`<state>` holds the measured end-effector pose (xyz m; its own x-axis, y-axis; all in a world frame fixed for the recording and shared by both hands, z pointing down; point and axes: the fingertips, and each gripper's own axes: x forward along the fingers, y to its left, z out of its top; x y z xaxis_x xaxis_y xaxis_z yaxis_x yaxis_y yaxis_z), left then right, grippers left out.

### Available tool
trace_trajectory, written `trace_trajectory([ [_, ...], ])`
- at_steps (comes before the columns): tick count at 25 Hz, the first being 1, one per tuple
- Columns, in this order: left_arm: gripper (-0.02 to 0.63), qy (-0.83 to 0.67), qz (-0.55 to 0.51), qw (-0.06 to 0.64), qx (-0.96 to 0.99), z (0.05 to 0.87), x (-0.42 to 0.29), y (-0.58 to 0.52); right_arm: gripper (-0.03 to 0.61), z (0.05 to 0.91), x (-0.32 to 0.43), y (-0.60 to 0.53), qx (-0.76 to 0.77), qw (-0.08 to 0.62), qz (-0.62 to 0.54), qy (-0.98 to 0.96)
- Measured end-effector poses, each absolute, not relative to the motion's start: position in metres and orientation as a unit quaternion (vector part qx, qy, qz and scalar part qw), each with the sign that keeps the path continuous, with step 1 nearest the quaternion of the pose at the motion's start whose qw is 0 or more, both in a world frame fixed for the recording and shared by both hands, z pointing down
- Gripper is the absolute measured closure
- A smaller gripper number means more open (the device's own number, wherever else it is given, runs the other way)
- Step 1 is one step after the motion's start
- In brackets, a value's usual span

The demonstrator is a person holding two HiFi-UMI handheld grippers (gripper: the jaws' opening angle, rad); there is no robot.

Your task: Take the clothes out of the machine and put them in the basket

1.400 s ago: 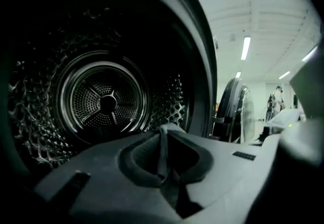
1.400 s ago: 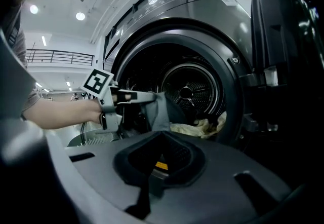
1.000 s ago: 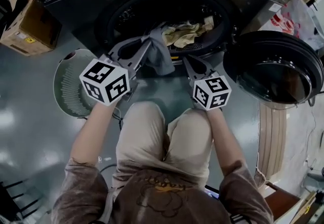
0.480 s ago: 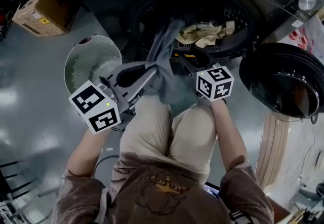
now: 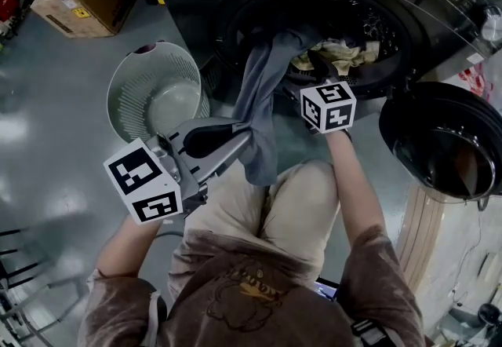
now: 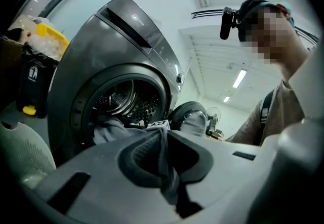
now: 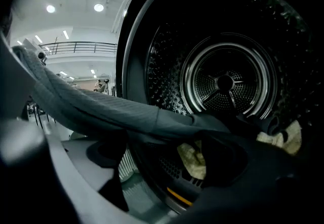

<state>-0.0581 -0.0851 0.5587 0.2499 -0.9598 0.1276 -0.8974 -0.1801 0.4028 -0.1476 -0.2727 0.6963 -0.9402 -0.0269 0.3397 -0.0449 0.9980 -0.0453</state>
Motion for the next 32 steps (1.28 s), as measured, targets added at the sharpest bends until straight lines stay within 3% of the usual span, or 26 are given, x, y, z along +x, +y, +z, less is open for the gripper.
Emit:
trace_trajectory([
  [3, 0.584, -0.605, -0.072, 0.210, 0.765, 0.560, -0.055, -0.082, 0.099, 0.695, -0.160, -0.275, 0.014, 0.169, 0.018, -0.985],
  [5, 0.584, -0.601, -0.067, 0.216, 0.766, 0.563, -0.052, -0.082, 0.137, 0.692, -0.164, -0.274, 0.007, 0.165, 0.008, -0.986],
  [7, 0.584, -0.598, -0.065, 0.220, 0.768, 0.565, -0.052, -0.083, 0.239, 0.688, -0.166, -0.272, 0.001, 0.163, -0.006, -0.987],
  [10, 0.584, -0.595, -0.066, 0.224, 0.769, 0.568, -0.055, -0.087, 0.448, 0.682, -0.165, -0.269, 0.004, 0.156, -0.025, -0.987],
  [13, 0.584, -0.590, -0.072, 0.228, 0.771, 0.570, -0.057, -0.094, 0.546, 0.680, -0.159, -0.272, 0.016, 0.155, -0.025, -0.987],
  [21, 0.578, -0.623, -0.054, 0.219, 0.749, 0.602, -0.088, -0.121, 0.557, 0.677, -0.113, -0.282, 0.013, 0.166, 0.058, -0.984],
  [32, 0.572, -0.669, 0.020, 0.158, 0.726, 0.625, -0.123, -0.201, 0.558, 0.630, -0.040, -0.273, 0.011, 0.120, 0.101, -0.988],
])
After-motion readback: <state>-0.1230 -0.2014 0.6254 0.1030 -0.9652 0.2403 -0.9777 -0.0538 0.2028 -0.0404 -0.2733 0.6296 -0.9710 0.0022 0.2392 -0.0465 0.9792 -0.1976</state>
